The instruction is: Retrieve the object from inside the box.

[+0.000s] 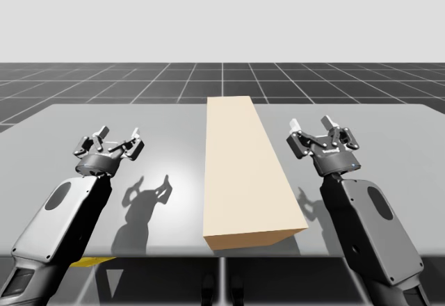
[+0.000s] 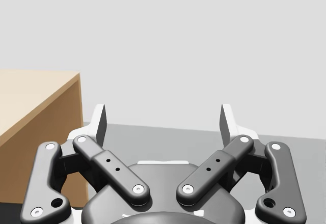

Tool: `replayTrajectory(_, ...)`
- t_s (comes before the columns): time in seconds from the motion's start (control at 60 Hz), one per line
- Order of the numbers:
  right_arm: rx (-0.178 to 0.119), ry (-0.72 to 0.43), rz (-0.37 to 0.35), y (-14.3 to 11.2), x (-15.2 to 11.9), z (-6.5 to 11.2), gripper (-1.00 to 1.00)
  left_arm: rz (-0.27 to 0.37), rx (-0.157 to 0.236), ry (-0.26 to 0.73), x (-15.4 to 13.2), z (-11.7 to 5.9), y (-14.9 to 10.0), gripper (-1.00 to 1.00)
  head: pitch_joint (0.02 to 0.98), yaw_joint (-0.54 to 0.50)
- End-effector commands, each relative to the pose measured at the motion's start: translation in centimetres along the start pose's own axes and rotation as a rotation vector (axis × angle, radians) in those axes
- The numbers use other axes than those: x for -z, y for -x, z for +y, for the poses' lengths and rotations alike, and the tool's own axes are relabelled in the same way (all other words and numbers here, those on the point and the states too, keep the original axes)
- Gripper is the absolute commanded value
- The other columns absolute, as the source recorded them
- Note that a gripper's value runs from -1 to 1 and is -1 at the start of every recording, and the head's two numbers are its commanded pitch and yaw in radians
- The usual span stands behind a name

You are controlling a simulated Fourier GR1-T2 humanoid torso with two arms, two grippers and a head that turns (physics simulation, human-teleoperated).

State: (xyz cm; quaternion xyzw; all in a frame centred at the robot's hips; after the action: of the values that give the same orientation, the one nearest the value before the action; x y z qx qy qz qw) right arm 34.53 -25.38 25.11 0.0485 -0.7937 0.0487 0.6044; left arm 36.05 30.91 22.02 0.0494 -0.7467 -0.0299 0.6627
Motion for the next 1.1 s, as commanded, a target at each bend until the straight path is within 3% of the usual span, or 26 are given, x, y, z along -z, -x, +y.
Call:
replayTrajectory(0.017,0.003,0.025,-0.003,0.2,-0.2,0.0,-1.00,-0.003,0.009,-0.002,0.1,0.0,0.0,-1.00,0.123,0.00)
replayTrajectory(0.1,0.001,0.003,0.019,0.2,0.0,0.1,-1.00,-0.004,0.010,-0.003,0.1,0.1,0.0,-1.00,0.122,0.00)
replayTrajectory(0.167,-0.022,-0.022,0.084,0.3,0.1,-0.3,-1.00,0.003,0.009,-0.008,0.1,0.5,0.0,-1.00,0.122,-0.01)
replayTrajectory(0.217,-0.012,-0.051,0.141,0.5,0.1,-0.8,-1.00,0.024,0.006,0.004,0.2,0.8,0.1,-1.00,0.122,-0.01)
replayTrajectory(0.25,-0.037,-0.095,0.168,0.9,0.1,-1.1,-1.00,0.052,0.015,0.027,0.3,1.0,0.3,-1.00,0.122,0.00)
replayTrajectory(0.267,-0.028,-0.127,0.199,1.1,0.0,-1.2,-1.00,0.086,0.014,0.061,0.3,1.0,0.5,-1.00,0.122,0.00)
replayTrajectory(0.3,-0.020,-0.186,0.231,1.5,-0.2,-1.1,-1.00,0.123,0.034,0.095,0.3,0.9,0.9,-1.00,0.122,0.00)
replayTrajectory(0.317,-0.016,-0.231,0.254,1.7,-0.3,-1.0,-1.00,0.133,0.063,0.102,0.4,0.8,1.1,-1.00,0.122,0.00)
replayTrajectory(0.333,-0.017,-0.255,0.266,1.9,-0.4,-0.9,-1.00,0.146,0.063,0.109,0.4,0.7,1.3,-1.00,0.123,0.00)
replayTrajectory(0.35,-0.041,-0.315,0.275,2.2,-0.6,-0.7,-1.00,0.171,0.067,0.147,0.3,0.5,1.5,-1.00,0.123,0.00)
replayTrajectory(0.383,-0.035,-0.352,0.287,2.5,-0.7,-0.4,-1.00,0.197,0.063,0.185,0.2,0.2,1.6,-1.00,0.123,-0.01)
replayTrajectory(0.4,-0.037,-0.416,0.296,2.8,-1.1,0.0,-1.00,0.195,0.093,0.201,0.0,-0.3,1.7,-1.00,0.124,-0.01)
replayTrajectory(0.467,-0.084,-0.511,0.279,3.5,-1.6,1.1,-1.00,0.208,0.121,0.305,-0.6,-1.4,2.0,-1.00,0.124,-0.01)
replayTrajectory(0.5,-0.062,-0.549,0.292,3.5,-1.9,1.8,-1.00,0.203,0.131,0.344,-0.9,-2.0,2.0,-1.00,0.123,-0.01)
replayTrajectory(0.55,-0.073,-0.632,0.281,3.8,-2.6,3.3,-1.00,0.201,0.151,0.434,-1.6,-3.5,2.2,-1.00,0.123,-0.01)
replayTrajectory(0.583,-0.057,-0.679,0.289,4.0,-3.0,4.2,-1.00,0.192,0.162,0.471,-2.0,-4.3,2.3,-1.00,0.123,-0.01)
replayTrajectory(0.667,-0.051,-0.772,0.285,4.7,-3.8,6.5,-1.00,0.174,0.188,0.551,-2.9,-5.8,2.3,-1.00,0.124,-0.01)
replayTrajectory(0.783,-0.039,-0.866,0.270,4.9,-5.2,8.7,-1.00,0.161,0.218,0.594,-3.5,-6.5,2.4,-1.00,0.127,-0.01)
replayTrajectory(0.817,-0.036,-0.868,0.273,4.9,-5.2,8.9,-1.00,0.160,0.220,0.594,-3.5,-6.5,2.4,-1.00,0.128,-0.01)
replayTrajectory(0.833,-0.015,-0.867,0.282,5.0,-5.3,9.0,-1.00,0.163,0.218,0.595,-3.4,-6.5,2.4,-1.00,0.129,-0.01)
replayTrajectory(0.883,-0.001,-0.865,0.287,5.2,-5.2,8.9,-1.00,0.165,0.216,0.598,-3.4,-6.5,2.5,-1.00,0.130,-0.01)
replayTrajectory(0.983,0.079,-0.858,0.324,6.4,-5.0,8.7,-1.00,0.169,0.212,0.619,-3.5,-6.8,2.8,-1.00,0.130,-0.02)
replayTrajectory(1.1,0.071,-0.816,0.293,8.5,-4.4,8.6,-1.00,0.172,0.229,0.633,-3.6,-7.1,3.0,-1.00,0.136,-0.04)
